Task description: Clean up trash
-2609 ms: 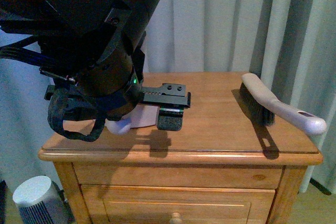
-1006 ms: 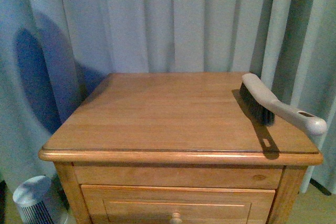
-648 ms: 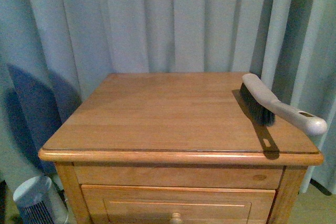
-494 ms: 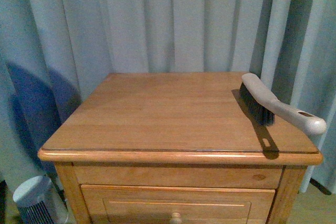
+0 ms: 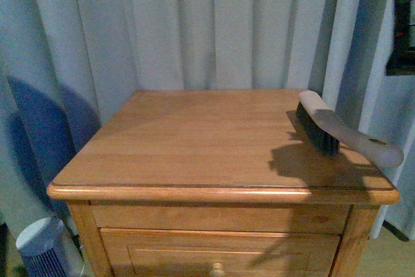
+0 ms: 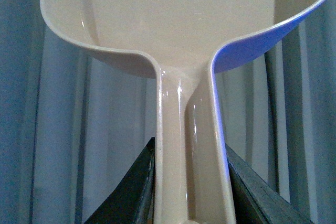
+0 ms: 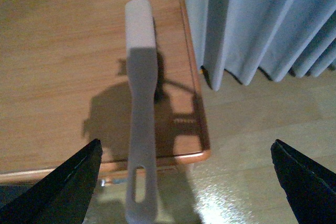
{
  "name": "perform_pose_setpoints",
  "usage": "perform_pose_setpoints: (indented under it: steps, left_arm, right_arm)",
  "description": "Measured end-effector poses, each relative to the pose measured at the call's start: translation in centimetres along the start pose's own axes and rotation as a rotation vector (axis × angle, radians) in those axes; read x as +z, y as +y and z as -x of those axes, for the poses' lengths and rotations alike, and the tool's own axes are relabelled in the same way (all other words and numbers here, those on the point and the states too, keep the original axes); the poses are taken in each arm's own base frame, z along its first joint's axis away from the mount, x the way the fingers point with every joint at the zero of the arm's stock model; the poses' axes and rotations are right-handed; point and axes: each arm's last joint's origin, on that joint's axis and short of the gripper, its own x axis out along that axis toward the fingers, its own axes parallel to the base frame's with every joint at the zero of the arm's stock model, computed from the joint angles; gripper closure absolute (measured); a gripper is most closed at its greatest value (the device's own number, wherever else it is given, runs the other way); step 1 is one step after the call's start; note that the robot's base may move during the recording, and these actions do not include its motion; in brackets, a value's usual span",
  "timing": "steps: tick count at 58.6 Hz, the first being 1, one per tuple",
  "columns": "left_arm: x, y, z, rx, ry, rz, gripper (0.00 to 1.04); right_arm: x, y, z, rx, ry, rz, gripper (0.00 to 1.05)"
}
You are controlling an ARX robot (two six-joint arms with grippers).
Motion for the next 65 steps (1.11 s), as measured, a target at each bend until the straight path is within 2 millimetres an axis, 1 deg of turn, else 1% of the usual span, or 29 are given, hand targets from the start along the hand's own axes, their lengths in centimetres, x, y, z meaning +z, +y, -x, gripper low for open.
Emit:
perform_pose_setpoints:
  steps: [7, 9, 13, 22, 29, 35, 40, 60, 65]
  left_arm:
    - [0.0, 0.0, 0.0, 0.0, 0.0, 0.0, 0.76]
    - [0.0, 0.0, 0.0, 0.0, 0.0, 0.0, 0.76]
    - [0.0, 0.0, 0.0, -0.002, 0.0, 0.0, 0.76]
    - [0.0, 0.0, 0.0, -0.001, 0.0, 0.0, 0.76]
    - [0.0, 0.0, 0.0, -0.001, 0.0, 0.0, 0.76]
    - [0.0, 0.0, 0.0, -0.001, 0.0, 0.0, 0.76]
    - [0.0, 0.0, 0.0, -0.001, 0.0, 0.0, 0.76]
    - [0.0, 0.0, 0.0, -0.001, 0.0, 0.0, 0.76]
    - [0.0, 0.0, 0.0, -0.001, 0.0, 0.0, 0.76]
  right_arm:
    - [0.4, 1.0, -3.0, -0.007, 0.076, -0.049, 0.07]
    - [0.3, 1.3, -4.1, -0.004, 0.111, -0.072, 0.07]
    - [-0.1, 1.8, -5.7, 0.009, 0.177, -0.097, 0.07]
    - [-1.0, 2.2, -7.7, -0.008, 0.238, -0.125, 0.07]
    - [-1.6, 2.3, -8.8, -0.03, 0.261, -0.134, 0.07]
    - [-1.9, 2.3, -9.3, -0.038, 0.275, -0.14, 0.08]
    - [-2.0, 2.3, -9.5, -0.042, 0.281, -0.142, 0.19]
    - [-2.1, 2.3, -9.7, -0.024, 0.295, -0.162, 0.7]
    - [-1.9, 2.3, -9.8, -0.025, 0.272, -0.164, 0.83]
